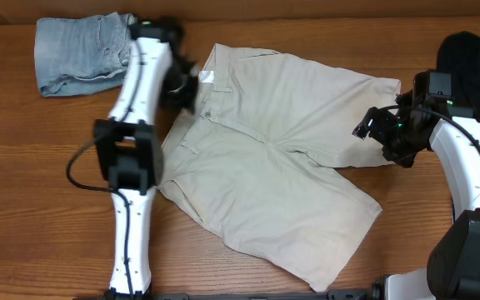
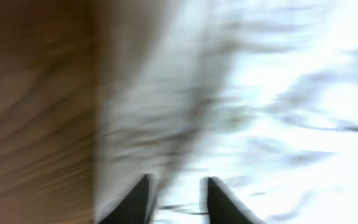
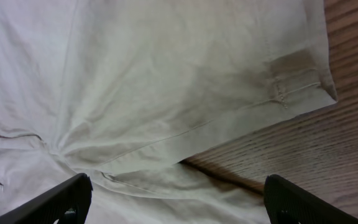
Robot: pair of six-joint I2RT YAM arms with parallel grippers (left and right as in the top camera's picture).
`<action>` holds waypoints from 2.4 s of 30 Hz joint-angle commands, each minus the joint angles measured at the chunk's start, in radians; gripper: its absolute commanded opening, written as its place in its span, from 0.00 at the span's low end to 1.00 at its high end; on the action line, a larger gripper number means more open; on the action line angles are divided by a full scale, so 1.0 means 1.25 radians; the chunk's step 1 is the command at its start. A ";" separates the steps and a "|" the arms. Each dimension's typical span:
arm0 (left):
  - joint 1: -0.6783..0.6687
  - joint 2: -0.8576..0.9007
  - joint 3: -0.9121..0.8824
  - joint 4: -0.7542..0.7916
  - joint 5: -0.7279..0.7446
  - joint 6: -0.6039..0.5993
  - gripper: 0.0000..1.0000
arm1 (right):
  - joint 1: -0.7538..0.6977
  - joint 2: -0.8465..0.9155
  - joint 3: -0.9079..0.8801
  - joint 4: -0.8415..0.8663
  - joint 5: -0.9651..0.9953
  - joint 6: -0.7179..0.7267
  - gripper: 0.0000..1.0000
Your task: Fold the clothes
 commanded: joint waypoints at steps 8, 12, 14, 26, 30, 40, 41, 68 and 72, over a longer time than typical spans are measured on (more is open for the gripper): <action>-0.142 0.005 0.001 0.085 -0.022 0.044 0.04 | -0.004 -0.001 0.016 -0.028 0.010 -0.024 0.92; -0.136 0.029 0.001 0.098 -0.022 0.029 0.04 | -0.004 -0.001 0.016 -0.032 0.020 -0.024 0.92; -0.131 0.042 0.001 0.105 -0.022 0.029 0.04 | -0.004 -0.001 0.016 -0.032 0.020 -0.024 0.92; -0.088 0.073 0.000 0.129 -0.035 0.001 0.04 | -0.004 -0.001 0.016 -0.031 0.020 -0.024 0.92; -0.045 0.076 0.000 0.117 -0.064 -0.050 0.04 | -0.004 -0.001 0.016 -0.031 0.020 -0.024 0.92; 0.054 0.121 -0.009 0.056 -0.060 -0.106 0.04 | -0.004 -0.001 0.016 -0.018 0.021 -0.024 0.92; 0.058 0.123 -0.009 0.050 -0.053 -0.104 0.04 | -0.004 -0.001 0.016 -0.017 0.021 -0.024 0.92; -0.100 0.070 -0.056 0.135 0.022 0.080 0.04 | -0.004 -0.001 0.016 -0.016 0.030 -0.027 0.92; -0.089 0.070 -0.107 0.166 -0.015 0.038 0.04 | -0.004 -0.001 0.016 -0.016 0.032 -0.027 0.92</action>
